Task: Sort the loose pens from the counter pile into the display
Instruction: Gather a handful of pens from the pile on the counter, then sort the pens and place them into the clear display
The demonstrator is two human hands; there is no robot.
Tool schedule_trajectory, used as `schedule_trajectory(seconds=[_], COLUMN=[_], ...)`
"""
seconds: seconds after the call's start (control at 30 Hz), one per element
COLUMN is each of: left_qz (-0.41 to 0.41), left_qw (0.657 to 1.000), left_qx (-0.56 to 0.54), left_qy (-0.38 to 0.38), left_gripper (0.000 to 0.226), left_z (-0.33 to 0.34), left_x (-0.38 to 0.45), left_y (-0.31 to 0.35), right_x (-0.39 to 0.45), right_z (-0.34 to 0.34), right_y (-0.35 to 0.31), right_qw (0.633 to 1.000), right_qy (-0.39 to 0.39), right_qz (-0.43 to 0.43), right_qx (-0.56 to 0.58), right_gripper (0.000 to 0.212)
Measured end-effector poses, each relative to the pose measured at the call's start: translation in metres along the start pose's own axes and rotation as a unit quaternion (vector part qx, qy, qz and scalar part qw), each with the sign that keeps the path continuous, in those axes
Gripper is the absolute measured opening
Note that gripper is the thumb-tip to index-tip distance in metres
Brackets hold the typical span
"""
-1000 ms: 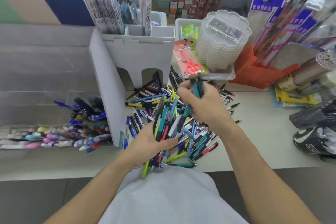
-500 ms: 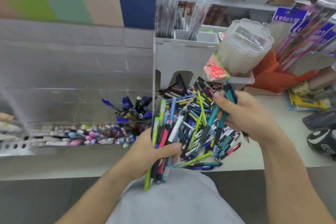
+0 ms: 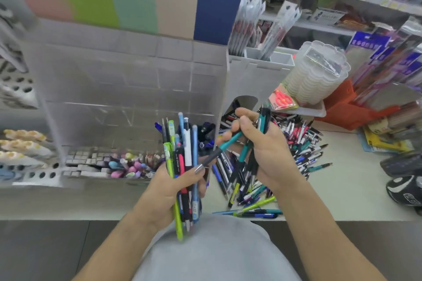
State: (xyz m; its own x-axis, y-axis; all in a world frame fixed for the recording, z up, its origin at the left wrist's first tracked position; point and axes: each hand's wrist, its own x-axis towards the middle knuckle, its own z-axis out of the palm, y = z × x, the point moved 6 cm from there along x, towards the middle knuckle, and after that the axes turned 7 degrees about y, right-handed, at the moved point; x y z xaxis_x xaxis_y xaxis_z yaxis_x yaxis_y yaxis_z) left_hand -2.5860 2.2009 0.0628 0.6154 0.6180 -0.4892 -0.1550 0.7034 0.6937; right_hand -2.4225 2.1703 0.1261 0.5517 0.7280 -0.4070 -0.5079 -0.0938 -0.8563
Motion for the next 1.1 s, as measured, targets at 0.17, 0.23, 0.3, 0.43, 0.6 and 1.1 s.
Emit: schedule_trajectory(seconds=[0.17, 0.23, 0.3, 0.43, 0.6, 1.1], left_qz=[0.083, 0.120, 0.139, 0.170, 0.196, 0.173], left_qw=[0.994, 0.989, 0.983, 0.967, 0.952, 0.961], left_qx=[-0.048, -0.045, -0.060, -0.074, -0.055, -0.014], left_qy=[0.042, 0.073, 0.100, 0.172, 0.229, 0.214], left_gripper=[0.089, 0.065, 0.059, 0.072, 0.076, 0.012], left_z=[-0.031, -0.046, -0.065, -0.103, -0.134, -0.133], left_x=[-0.008, -0.015, -0.022, -0.037, -0.050, -0.036], left_y=[0.039, 0.056, 0.071, 0.096, 0.113, 0.114], right_x=[0.015, 0.016, 0.020, 0.029, 0.036, 0.070], right_z=[0.071, 0.111, 0.154, 0.231, 0.298, 0.313], right_y=[-0.031, -0.044, -0.052, -0.048, -0.040, -0.004], right_qw=[0.997, 0.990, 0.978, 0.962, 0.919, 0.775], right_qy=[-0.013, -0.023, -0.025, -0.037, -0.030, -0.034], right_qz=[-0.074, -0.139, -0.206, -0.270, -0.391, -0.415], right_qx=[0.017, 0.031, 0.037, 0.023, 0.048, -0.475], right_gripper=[0.029, 0.034, 0.038, 0.048, 0.052, 0.037])
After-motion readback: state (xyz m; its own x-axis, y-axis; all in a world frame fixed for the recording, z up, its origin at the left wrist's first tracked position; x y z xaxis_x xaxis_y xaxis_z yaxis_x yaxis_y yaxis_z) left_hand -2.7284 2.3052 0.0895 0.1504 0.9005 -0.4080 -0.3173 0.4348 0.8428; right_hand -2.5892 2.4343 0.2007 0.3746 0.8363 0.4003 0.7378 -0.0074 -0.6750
